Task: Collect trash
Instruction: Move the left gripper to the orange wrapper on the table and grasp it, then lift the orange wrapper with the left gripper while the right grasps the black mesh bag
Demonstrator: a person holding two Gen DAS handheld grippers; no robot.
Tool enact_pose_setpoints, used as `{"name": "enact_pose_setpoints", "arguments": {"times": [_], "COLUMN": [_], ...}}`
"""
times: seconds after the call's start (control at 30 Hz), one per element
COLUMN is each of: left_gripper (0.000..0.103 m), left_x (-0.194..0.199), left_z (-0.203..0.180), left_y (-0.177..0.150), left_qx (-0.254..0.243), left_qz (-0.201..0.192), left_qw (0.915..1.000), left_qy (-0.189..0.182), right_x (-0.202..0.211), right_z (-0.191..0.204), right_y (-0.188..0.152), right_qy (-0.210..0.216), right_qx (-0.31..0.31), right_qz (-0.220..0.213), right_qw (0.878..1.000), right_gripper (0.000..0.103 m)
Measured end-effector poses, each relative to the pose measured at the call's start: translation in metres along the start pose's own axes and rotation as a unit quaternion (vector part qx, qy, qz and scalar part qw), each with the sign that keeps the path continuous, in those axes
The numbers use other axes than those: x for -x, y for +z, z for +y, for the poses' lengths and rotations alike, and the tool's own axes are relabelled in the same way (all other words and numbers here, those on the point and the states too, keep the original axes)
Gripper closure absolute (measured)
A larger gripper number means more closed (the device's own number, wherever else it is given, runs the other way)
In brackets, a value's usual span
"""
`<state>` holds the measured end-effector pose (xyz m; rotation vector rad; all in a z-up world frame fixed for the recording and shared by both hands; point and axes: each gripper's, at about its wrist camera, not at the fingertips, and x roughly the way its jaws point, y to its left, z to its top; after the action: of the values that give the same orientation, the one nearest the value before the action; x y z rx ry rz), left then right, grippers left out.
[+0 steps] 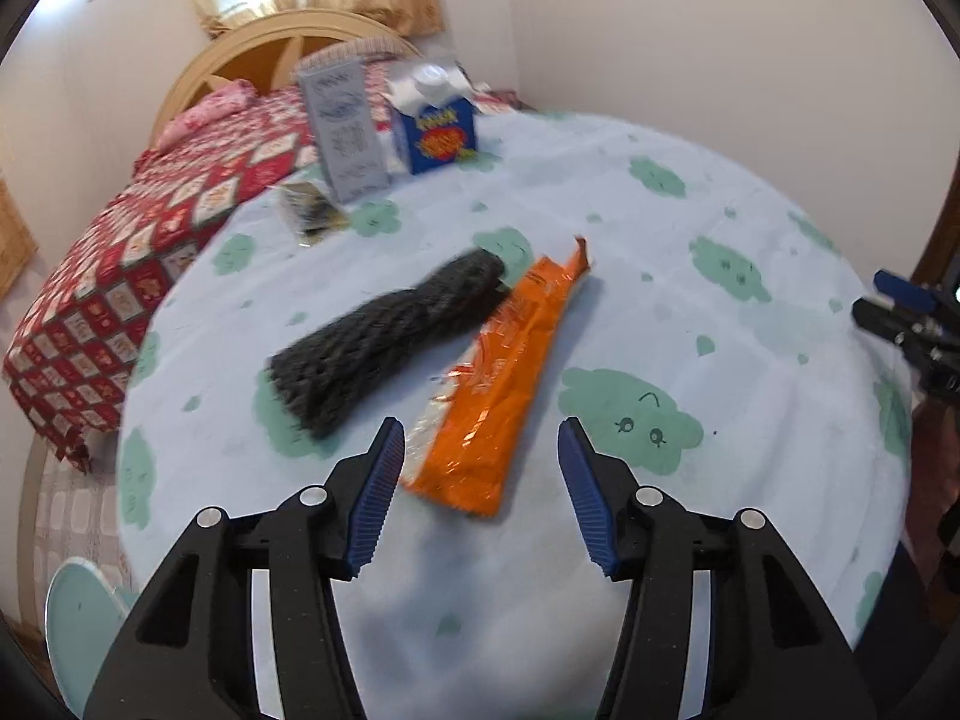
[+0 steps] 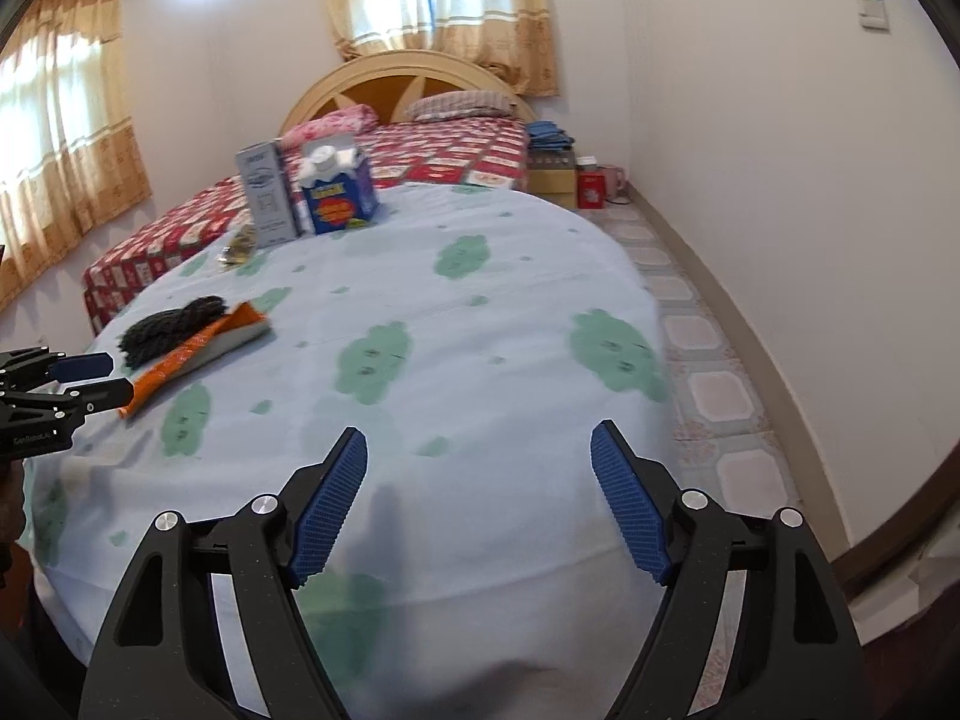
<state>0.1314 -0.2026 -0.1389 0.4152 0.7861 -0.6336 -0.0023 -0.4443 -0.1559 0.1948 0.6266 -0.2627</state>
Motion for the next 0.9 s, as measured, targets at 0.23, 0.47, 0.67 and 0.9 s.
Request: {"name": "enact_pose_setpoints", "arguments": {"times": [0.23, 0.47, 0.67, 0.9], "left_gripper": [0.082, 0.084, 0.084, 0.084], "left_x": [-0.008, 0.034, 0.087, 0.096], "left_z": [0.003, 0.019, 0.044, 0.111], "left_y": [0.002, -0.006, -0.013, -0.043], "left_qx": [0.001, 0.040, 0.074, 0.164], "left_qz": [0.029, -0.007, -0.056, -0.040], "left_qw": [0.9994, 0.9988, 0.9955, 0.9847], "left_qy": [-0.018, -0.026, -0.022, 0.045], "right_x": [-0.005, -0.008, -0.014, -0.043], "right_z": [-0.006, 0.013, 0.051, 0.136], "right_y": [-0.003, 0.006, 0.031, 0.059], "right_qy": [0.001, 0.019, 0.041, 0.096], "right_qx": [-0.008, 0.005, 0.030, 0.081], "right_qz": [0.007, 0.004, -0.003, 0.021], "right_qw": [1.000, 1.000, 0.999, 0.992], "right_gripper": [0.027, 0.027, 0.027, 0.027]}}
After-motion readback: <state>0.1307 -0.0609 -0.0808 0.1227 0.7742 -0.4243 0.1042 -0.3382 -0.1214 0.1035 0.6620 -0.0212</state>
